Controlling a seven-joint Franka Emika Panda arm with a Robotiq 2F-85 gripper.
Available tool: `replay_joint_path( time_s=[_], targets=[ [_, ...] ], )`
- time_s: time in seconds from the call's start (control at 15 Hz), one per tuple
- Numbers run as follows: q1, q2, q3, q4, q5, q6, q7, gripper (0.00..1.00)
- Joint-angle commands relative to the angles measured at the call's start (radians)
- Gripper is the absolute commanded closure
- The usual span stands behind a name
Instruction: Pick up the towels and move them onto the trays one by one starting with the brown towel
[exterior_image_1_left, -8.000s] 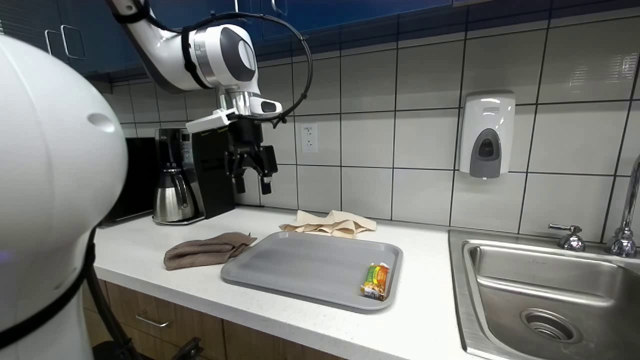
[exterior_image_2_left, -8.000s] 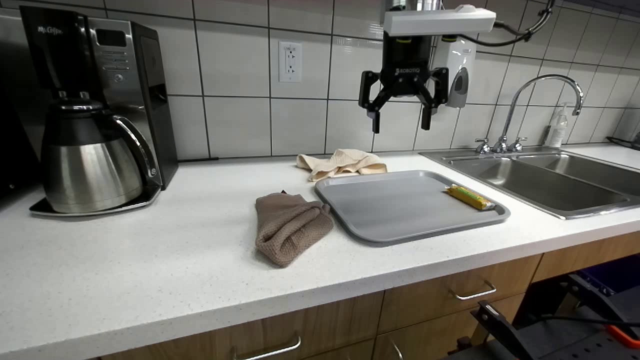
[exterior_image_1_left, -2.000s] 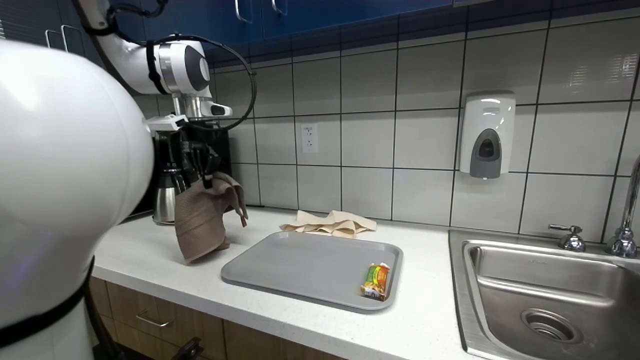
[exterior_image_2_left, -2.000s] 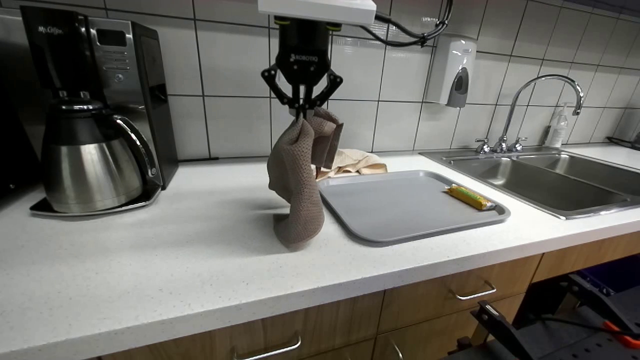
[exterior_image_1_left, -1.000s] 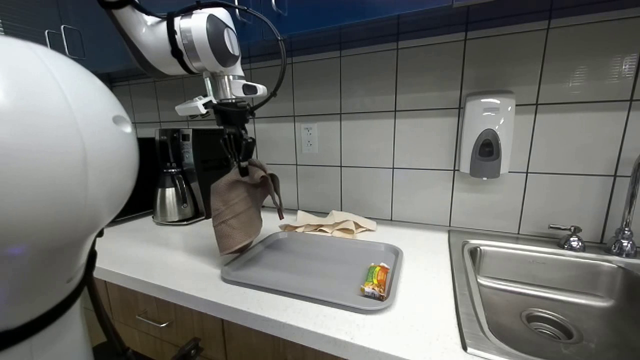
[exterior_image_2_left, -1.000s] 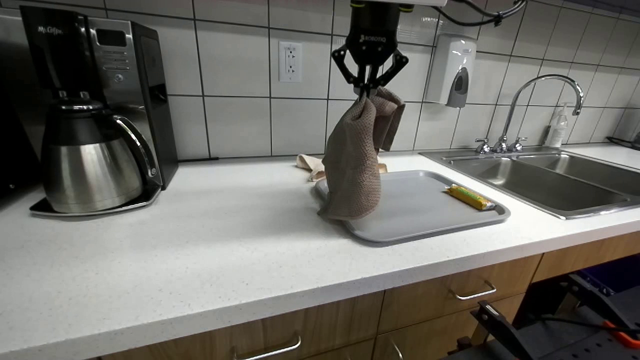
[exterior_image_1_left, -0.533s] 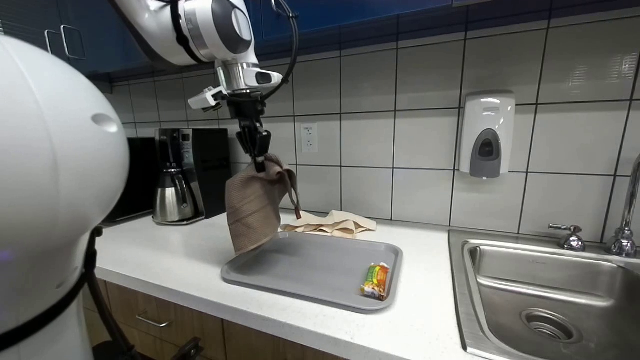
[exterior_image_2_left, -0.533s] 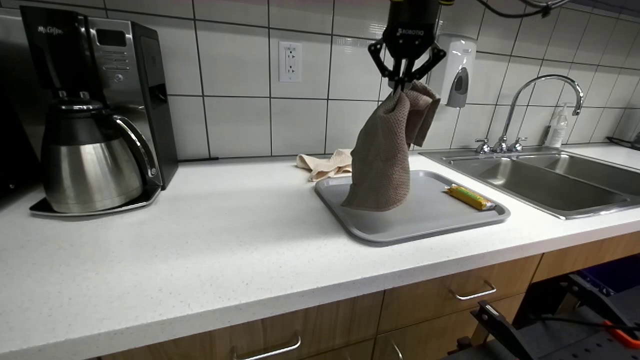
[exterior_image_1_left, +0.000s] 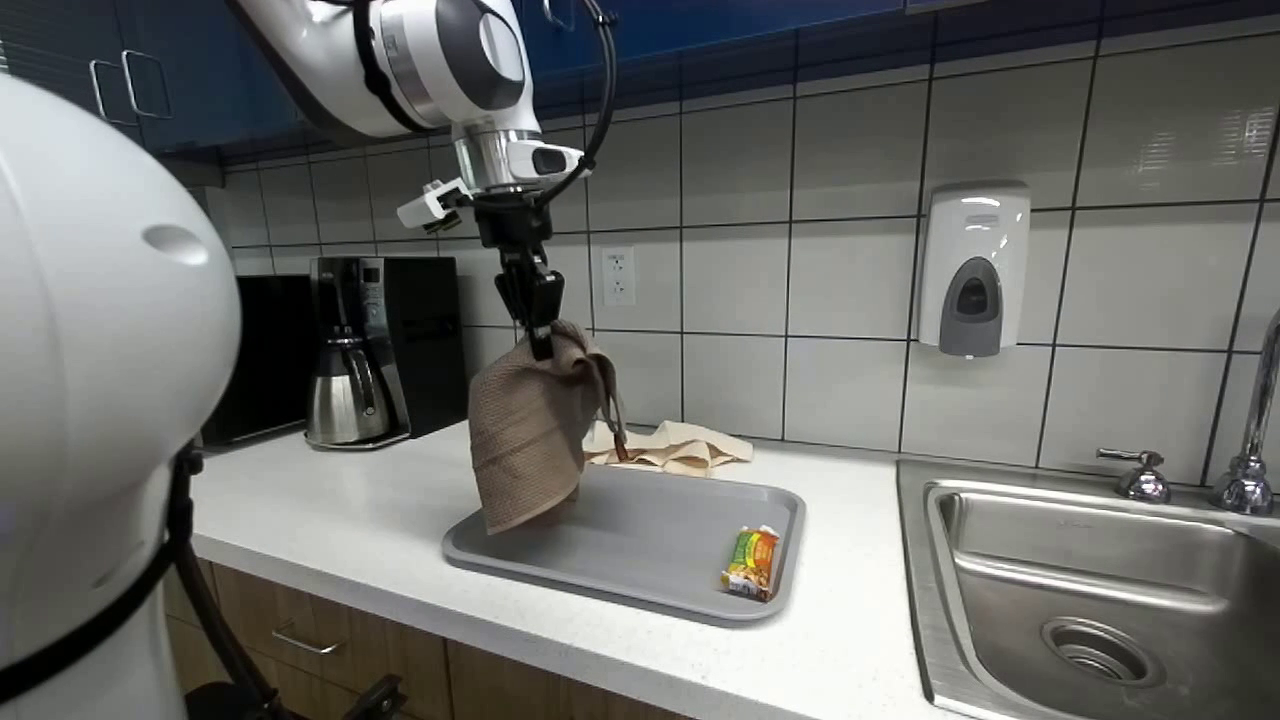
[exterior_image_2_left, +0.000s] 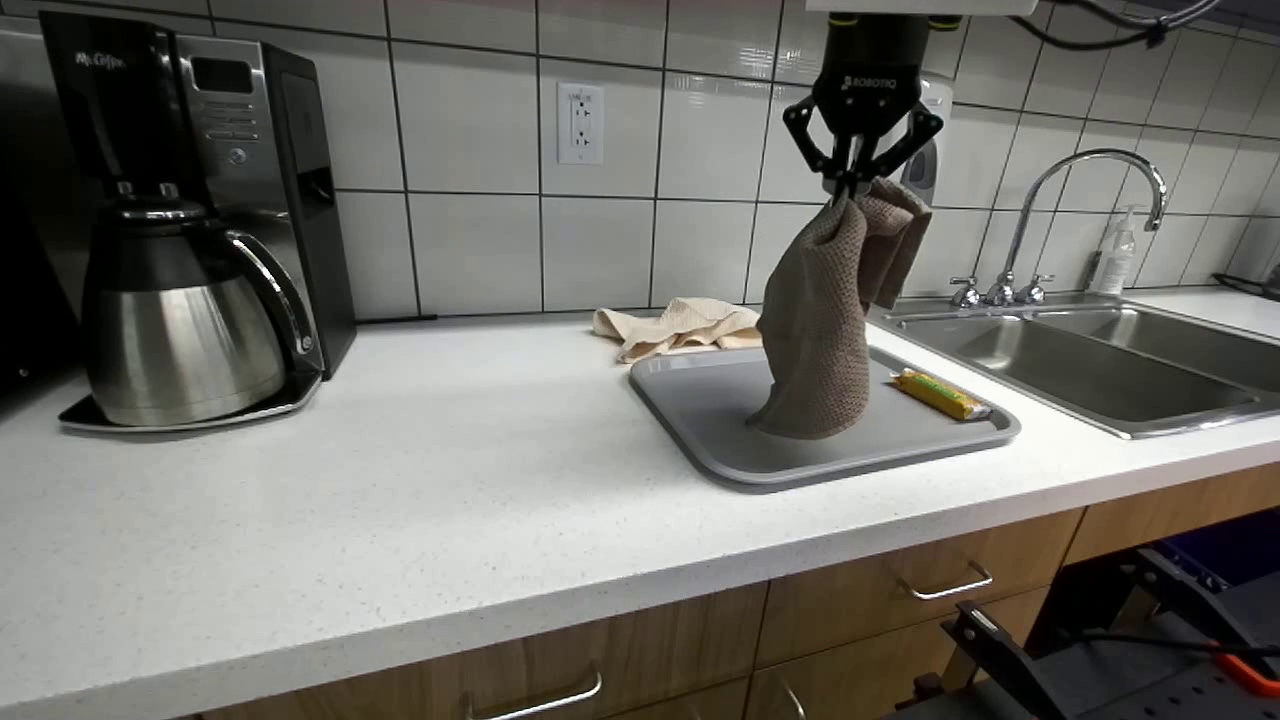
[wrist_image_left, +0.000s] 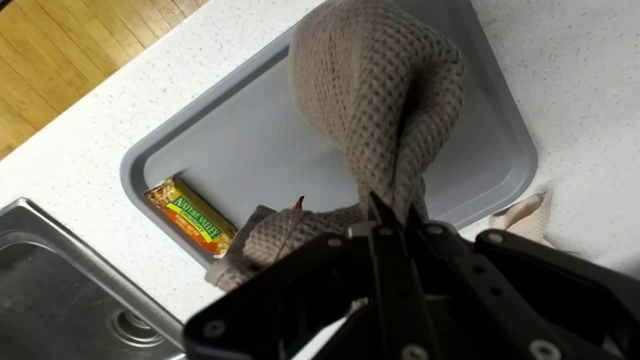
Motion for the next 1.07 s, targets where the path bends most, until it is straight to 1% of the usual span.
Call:
replay_joint_path(
  time_s=[0.0, 0.53, 1.0],
  targets=[
    [-0.022, -0.012, 0.013, -0.019, -0.015, -0.001, 0.021, 0.99],
    [-0.008, 0.061, 0.036, 0.002, -0.019, 0.018, 0.029, 0.99],
    [-0.003, 0.162, 0.055, 0.037, -0.094, 0.054, 0.068, 0.99]
  ],
)
